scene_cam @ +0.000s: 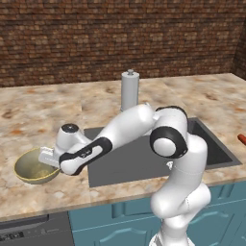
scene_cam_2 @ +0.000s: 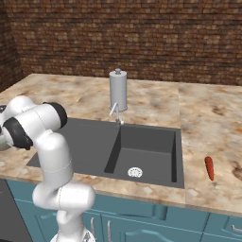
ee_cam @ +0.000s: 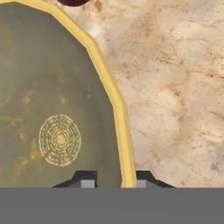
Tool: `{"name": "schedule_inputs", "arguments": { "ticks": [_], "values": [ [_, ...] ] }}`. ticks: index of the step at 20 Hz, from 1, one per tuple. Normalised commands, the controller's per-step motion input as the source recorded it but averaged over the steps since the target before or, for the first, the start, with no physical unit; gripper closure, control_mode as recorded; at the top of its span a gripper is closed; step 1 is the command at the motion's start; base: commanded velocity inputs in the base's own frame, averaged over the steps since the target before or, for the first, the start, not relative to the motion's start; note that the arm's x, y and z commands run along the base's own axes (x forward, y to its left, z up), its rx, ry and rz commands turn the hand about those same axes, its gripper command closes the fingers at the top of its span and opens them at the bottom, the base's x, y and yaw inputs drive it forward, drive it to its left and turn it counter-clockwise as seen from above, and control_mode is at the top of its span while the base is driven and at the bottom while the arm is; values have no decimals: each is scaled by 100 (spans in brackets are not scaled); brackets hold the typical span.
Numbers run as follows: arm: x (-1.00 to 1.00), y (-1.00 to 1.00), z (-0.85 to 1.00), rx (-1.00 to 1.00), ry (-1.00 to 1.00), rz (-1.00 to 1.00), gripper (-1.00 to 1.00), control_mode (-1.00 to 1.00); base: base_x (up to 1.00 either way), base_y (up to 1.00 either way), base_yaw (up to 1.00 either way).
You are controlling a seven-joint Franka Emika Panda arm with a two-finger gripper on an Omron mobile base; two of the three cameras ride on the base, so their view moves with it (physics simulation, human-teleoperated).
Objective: Remove the carrot and onion from the sink. Then move the bowl and cup from the counter to the sink for washing.
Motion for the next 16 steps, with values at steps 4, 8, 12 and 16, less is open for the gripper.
{"name": "schedule_inputs", "arguments": {
  "ticks": [4, 8, 12, 16],
  "values": [
    [0, -1, -6, 0, 0, -7, 100, -100, 0, 0, 0],
    [-13, -7, 5, 0, -1, -7, 100, -100, 0, 0, 0],
    [-13, -9, 25, 3, -6, -3, 100, -100, 0, 0, 0],
    [-11, -14, 33, 10, -6, -1, 100, -100, 0, 0, 0]
  ]
}}
